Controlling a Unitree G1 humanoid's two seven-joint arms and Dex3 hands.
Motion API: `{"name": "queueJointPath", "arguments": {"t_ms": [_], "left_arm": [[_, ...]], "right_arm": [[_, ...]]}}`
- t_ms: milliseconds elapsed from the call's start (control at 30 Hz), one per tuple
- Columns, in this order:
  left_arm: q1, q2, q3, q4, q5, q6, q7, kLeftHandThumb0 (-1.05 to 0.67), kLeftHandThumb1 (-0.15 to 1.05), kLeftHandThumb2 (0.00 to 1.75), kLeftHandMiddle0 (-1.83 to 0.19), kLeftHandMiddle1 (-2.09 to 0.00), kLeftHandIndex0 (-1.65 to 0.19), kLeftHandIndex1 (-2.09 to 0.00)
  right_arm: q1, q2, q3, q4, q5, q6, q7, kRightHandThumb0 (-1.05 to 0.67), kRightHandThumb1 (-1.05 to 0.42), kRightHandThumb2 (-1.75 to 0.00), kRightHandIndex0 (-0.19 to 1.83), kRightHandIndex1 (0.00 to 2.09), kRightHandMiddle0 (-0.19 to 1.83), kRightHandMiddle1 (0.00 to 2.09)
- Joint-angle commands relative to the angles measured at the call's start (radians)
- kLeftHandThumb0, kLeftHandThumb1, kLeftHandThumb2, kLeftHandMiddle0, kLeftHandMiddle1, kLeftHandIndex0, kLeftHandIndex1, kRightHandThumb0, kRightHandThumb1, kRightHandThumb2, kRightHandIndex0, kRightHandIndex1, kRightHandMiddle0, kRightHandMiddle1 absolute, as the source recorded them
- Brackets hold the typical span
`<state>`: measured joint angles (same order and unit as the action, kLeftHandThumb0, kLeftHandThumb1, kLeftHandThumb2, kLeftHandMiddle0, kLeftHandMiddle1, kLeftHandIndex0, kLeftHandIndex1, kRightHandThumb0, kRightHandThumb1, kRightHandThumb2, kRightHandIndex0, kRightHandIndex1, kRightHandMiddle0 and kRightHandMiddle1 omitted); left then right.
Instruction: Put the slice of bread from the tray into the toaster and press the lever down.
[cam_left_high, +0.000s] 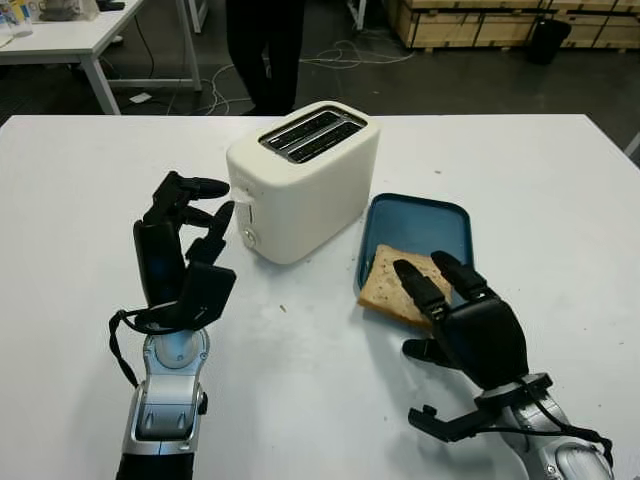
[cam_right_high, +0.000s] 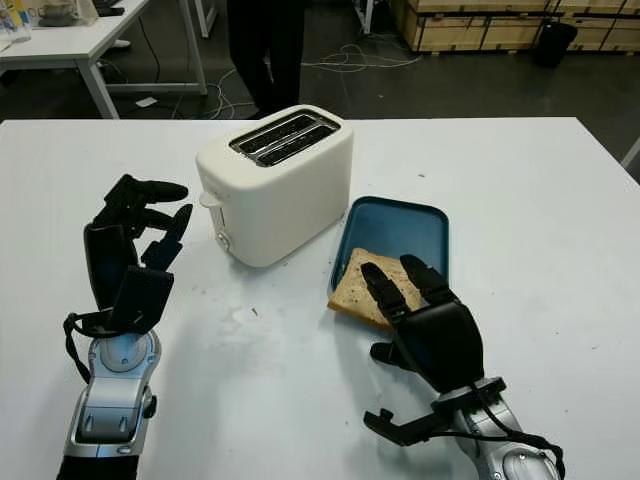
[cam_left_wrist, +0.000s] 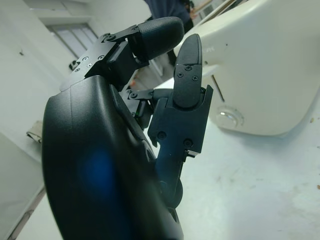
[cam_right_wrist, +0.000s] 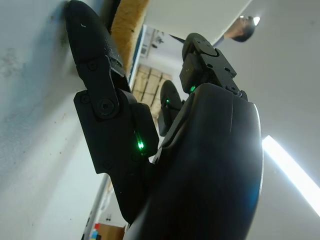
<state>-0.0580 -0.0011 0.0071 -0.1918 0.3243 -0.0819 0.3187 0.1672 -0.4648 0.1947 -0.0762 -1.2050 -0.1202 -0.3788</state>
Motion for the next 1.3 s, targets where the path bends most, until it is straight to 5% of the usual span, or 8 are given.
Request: {"name": "queueJointPath", "arguments": {"t_ms": [0, 533, 1067, 1133, 1200, 1267], "left_arm": [[0.003, -0.002, -0.004, -0.01, 0.009, -0.014, 0.005, -0.42, 0.92, 0.21, -0.48, -1.68, -0.55, -1.18], [0.004, -0.012, -0.002, -0.018, 0.008, -0.04, 0.019, -0.42, 0.92, 0.22, -0.49, -1.68, -0.54, -1.19], [0.014, -0.018, 0.003, -0.029, 0.012, -0.053, 0.037, -0.42, 0.92, 0.22, -0.51, -1.72, -0.54, -1.21], [0.017, -0.017, 0.002, -0.033, 0.016, -0.052, 0.037, -0.42, 0.92, 0.22, -0.51, -1.71, -0.54, -1.21], [0.017, -0.016, 0.001, -0.033, 0.017, -0.055, 0.037, -0.42, 0.92, 0.22, -0.5, -1.71, -0.53, -1.21], [0.018, -0.018, 0.0, -0.037, 0.018, -0.049, 0.037, -0.42, 0.92, 0.22, -0.51, -1.72, -0.53, -1.21]], "right_arm": [[-0.018, -0.014, 0.009, 0.014, 0.004, 0.014, -0.027, -0.8, -0.88, 0.0, 0.38, 0.05, 0.29, 0.02], [-0.135, -0.096, 0.123, 0.086, -0.109, 0.064, 0.006, -0.76, -0.88, 0.0, 0.47, 0.05, 0.36, 0.02], [-0.235, -0.106, 0.259, 0.11, -0.177, 0.161, 0.253, -0.75, -0.9, -0.02, 0.58, 0.11, 0.48, 0.05], [-0.23, -0.101, 0.259, 0.095, -0.156, 0.174, 0.285, -0.68, -0.92, -0.06, 0.62, 0.45, 0.67, 0.1], [-0.223, -0.094, 0.256, 0.078, -0.135, 0.183, 0.309, -0.59, -0.92, -0.12, 0.5, 1.23, 0.84, 0.2], [-0.218, -0.103, 0.258, 0.058, -0.132, 0.182, 0.318, -0.54, -0.92, -0.21, 0.52, 1.59, 0.79, 0.59]]}}
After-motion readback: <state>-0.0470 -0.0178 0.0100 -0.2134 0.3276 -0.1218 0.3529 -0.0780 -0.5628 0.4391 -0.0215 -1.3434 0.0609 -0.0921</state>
